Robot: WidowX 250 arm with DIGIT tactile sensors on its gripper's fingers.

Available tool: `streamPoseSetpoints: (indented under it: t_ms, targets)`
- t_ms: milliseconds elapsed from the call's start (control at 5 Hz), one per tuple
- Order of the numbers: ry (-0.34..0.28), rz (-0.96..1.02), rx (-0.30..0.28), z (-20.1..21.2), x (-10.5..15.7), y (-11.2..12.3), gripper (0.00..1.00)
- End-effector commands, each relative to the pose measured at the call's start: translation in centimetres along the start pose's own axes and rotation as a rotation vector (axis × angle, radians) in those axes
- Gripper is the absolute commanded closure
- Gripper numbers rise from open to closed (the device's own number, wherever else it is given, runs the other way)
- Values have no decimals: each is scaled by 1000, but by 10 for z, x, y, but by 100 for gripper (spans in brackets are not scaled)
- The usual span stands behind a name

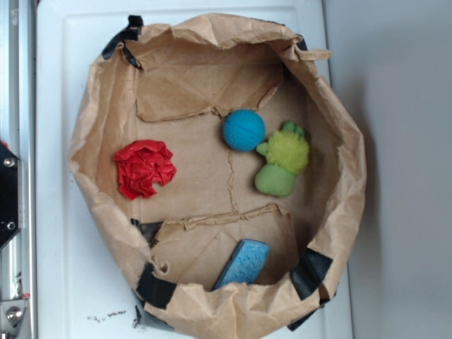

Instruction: Grab the blue ball.

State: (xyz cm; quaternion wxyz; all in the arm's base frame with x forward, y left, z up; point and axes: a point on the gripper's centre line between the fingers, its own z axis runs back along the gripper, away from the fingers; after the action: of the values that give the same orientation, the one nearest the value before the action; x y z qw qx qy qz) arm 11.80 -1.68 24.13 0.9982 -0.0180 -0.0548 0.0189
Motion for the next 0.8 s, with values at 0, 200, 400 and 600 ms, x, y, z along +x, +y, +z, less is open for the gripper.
streamPoseSetpoints:
  t_ms: [0,200,400,600]
  targets:
    - [-68,-97,-74,-23,43,-1,0]
    - [-97,-173,-139,-28,75,-4,0]
    - [-121,-239,-177,-37,96,-1,0]
    - [-152,-301,-145,-59,110,8,0]
